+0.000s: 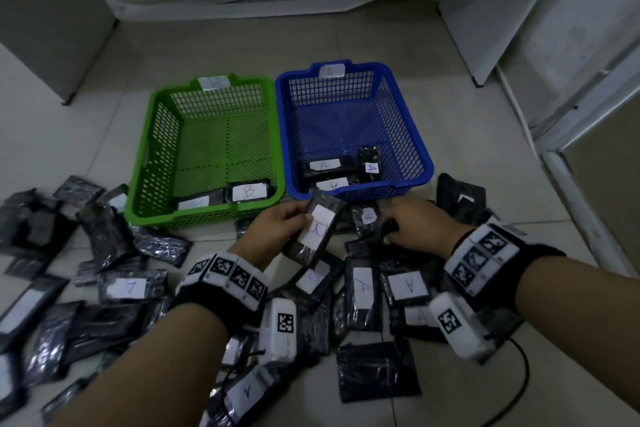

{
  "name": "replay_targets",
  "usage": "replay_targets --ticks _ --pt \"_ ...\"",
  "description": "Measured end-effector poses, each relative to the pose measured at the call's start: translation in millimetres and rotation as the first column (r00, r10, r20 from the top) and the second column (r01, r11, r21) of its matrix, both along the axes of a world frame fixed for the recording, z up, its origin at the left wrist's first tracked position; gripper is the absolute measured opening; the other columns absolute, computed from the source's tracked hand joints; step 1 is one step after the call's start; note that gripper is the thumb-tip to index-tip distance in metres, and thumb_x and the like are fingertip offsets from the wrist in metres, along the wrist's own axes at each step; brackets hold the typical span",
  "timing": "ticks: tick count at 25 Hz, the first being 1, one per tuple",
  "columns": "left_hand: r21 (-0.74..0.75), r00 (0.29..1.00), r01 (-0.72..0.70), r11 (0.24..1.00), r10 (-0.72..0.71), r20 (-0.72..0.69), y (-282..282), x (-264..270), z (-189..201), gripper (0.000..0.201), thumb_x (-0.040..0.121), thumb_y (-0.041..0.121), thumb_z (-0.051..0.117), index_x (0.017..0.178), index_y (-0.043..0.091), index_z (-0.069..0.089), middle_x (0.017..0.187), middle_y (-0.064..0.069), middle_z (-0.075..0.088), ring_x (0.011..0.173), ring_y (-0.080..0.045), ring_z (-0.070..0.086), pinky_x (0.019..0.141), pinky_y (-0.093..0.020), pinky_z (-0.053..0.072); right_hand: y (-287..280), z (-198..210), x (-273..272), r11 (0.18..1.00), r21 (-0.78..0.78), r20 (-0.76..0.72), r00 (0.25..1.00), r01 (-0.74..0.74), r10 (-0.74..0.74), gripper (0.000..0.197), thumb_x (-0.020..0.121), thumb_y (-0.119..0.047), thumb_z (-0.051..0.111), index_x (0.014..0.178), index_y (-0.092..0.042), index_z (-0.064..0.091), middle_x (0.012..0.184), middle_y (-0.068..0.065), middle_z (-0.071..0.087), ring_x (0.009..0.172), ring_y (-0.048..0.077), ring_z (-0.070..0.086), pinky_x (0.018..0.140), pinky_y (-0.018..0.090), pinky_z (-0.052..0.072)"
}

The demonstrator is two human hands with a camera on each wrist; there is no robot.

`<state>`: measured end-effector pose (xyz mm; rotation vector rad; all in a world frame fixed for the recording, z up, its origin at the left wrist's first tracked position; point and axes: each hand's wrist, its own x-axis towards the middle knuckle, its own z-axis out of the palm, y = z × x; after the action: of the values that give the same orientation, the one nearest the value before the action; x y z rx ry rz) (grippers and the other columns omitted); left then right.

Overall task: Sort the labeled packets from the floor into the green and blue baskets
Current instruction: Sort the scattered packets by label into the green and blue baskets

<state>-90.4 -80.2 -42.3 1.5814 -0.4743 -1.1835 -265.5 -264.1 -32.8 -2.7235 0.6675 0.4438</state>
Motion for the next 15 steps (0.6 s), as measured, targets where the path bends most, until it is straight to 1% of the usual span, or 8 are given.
replay_targets --ticks 3,4,6,7,8,10,12,15 --pt "-0.083 0.995 -0.098 0.992 0.095 -0.032 2.9 12.4 6.3 0.035 0.089 -0.003 0.055 0.122 0.010 0.057 0.095 -0.008 0.071 0.074 -0.015 0.068 0.064 -0.025 0.056 -3.3 35.0 15.1 0.917 0.370 0.331 0.901 0.149 -0.280 0.015 0.081 -0.021 0.073 0.095 -0.018 0.067 0.089 -0.005 0.066 0.077 -0.001 0.063 0.070 0.016 0.047" --pt "-0.094 0.989 -0.148 0.984 0.147 -0.023 4.1 16.9 9.0 0.035 0.089 -0.002 0.056 0.121 0.009 0.057 0.086 -0.005 0.070 0.066 -0.012 0.067 0.057 -0.022 0.054 -3.1 46.2 19.0 0.821 0.553 0.376 0.837 0.141 -0.397 0.013 0.084 -0.014 0.069 0.096 -0.013 0.064 0.086 -0.002 0.065 0.069 -0.003 0.063 0.066 0.014 0.049" --pt "-0.114 0.967 -0.255 0.960 0.256 -0.006 6.4 27.0 12.4 0.031 0.090 0.001 0.056 0.120 0.007 0.058 0.078 -0.002 0.068 0.057 -0.008 0.064 0.048 -0.019 0.050 -2.8 64.1 24.2 0.512 0.859 0.333 0.725 0.031 -0.603 0.015 0.086 -0.010 0.063 0.099 -0.003 0.058 0.088 0.008 0.065 0.074 0.011 0.068 0.069 0.023 0.058" --pt "-0.127 0.952 -0.304 0.944 0.304 -0.015 7.1 31.2 13.3 0.030 0.090 0.004 0.056 0.120 0.007 0.058 0.082 -0.005 0.069 0.057 -0.009 0.064 0.048 -0.019 0.050 -3.8 69.1 25.7 0.396 0.918 0.300 0.686 -0.019 -0.662 0.018 0.085 -0.014 0.062 0.097 -0.002 0.058 0.092 0.011 0.065 0.081 0.018 0.069 0.073 0.027 0.059" --pt "-0.148 0.938 -0.345 0.927 0.344 -0.036 7.6 35.9 13.8 0.030 0.091 0.005 0.055 0.120 0.007 0.058 0.088 -0.008 0.069 0.059 -0.010 0.064 0.049 -0.020 0.051 -5.2 71.0 27.4 0.344 0.938 0.288 0.663 -0.049 -0.691 0.019 0.083 -0.018 0.062 0.095 -0.003 0.058 0.098 0.011 0.065 0.089 0.019 0.067 0.077 0.028 0.058" --pt "-0.185 0.918 -0.398 0.899 0.391 -0.073 9.9 42.7 14.5 0.032 0.091 0.006 0.055 0.122 0.008 0.058 0.096 -0.011 0.068 0.063 -0.012 0.065 0.051 -0.022 0.052 -5.7 64.8 32.4 0.383 0.923 0.315 0.652 -0.040 -0.690 0.010 0.082 -0.009 0.065 0.090 -0.009 0.059 0.114 0.008 0.064 0.103 0.016 0.063 0.085 0.028 0.054" --pt "-0.201 0.918 -0.397 0.896 0.390 -0.073 12.2 46.1 15.4 0.036 0.090 0.004 0.056 0.125 0.012 0.057 0.097 -0.008 0.068 0.067 -0.012 0.064 0.053 -0.023 0.053 -2.4 51.0 37.9 0.467 0.884 0.349 0.666 -0.002 -0.659 0.024 0.081 0.006 0.065 0.090 -0.016 0.059 0.122 0.007 0.060 0.110 0.016 0.059 0.093 0.030 0.051" --pt "-0.206 0.929 -0.369 0.906 0.367 -0.050 15.4 48.0 14.6 0.046 0.089 -0.004 0.052 0.130 0.017 0.054 0.088 -0.004 0.063 0.057 -0.007 0.060 0.049 -0.021 0.051 8.5 33.3 46.6 0.509 0.860 0.354 0.661 0.048 -0.661 0.032 0.080 0.010 0.063 0.095 -0.018 0.058 0.106 0.005 0.063 0.098 0.014 0.061 0.084 0.023 0.054"
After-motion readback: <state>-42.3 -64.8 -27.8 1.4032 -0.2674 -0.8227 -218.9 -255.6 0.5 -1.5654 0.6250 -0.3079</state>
